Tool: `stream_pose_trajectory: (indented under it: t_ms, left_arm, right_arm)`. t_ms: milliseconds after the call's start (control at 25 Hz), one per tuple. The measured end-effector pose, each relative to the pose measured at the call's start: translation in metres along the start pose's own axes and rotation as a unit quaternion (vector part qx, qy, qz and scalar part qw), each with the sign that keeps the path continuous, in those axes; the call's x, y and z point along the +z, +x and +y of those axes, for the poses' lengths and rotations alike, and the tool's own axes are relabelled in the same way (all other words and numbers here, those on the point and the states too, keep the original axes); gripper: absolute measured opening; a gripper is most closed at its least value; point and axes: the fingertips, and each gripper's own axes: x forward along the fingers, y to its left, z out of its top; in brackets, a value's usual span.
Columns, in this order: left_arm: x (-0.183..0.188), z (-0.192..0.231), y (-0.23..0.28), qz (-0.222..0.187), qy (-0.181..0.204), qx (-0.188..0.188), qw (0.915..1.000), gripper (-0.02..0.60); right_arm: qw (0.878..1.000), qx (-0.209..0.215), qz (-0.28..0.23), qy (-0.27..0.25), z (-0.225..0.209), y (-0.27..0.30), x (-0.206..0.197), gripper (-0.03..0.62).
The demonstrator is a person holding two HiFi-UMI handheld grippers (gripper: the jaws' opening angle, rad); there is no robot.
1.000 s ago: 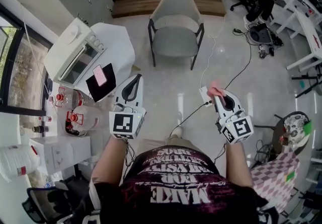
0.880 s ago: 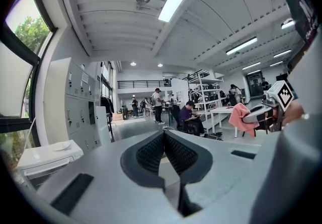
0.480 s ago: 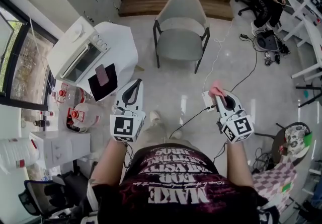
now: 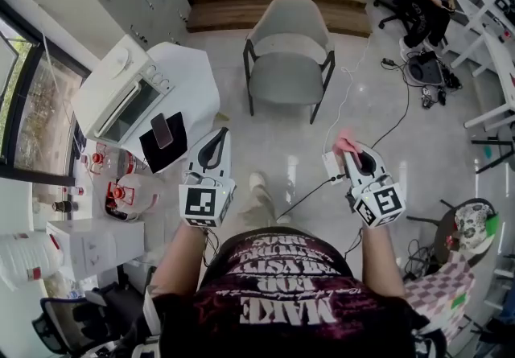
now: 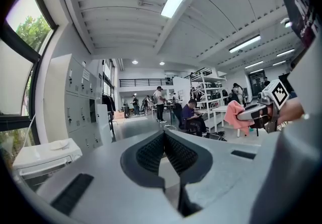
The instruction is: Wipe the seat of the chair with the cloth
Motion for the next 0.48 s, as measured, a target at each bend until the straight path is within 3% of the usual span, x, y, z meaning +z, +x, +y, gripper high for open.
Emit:
stream_pose_trajectory:
  t_ms: [480]
  left_arm:
    - [0.008, 0.024, 0.063, -0.008, -0.012, -0.021, 0.9997, 0.006]
  right_arm:
    - [1.0, -0.02, 0.007, 0.0, -0.032, 0.043, 0.013, 0.032]
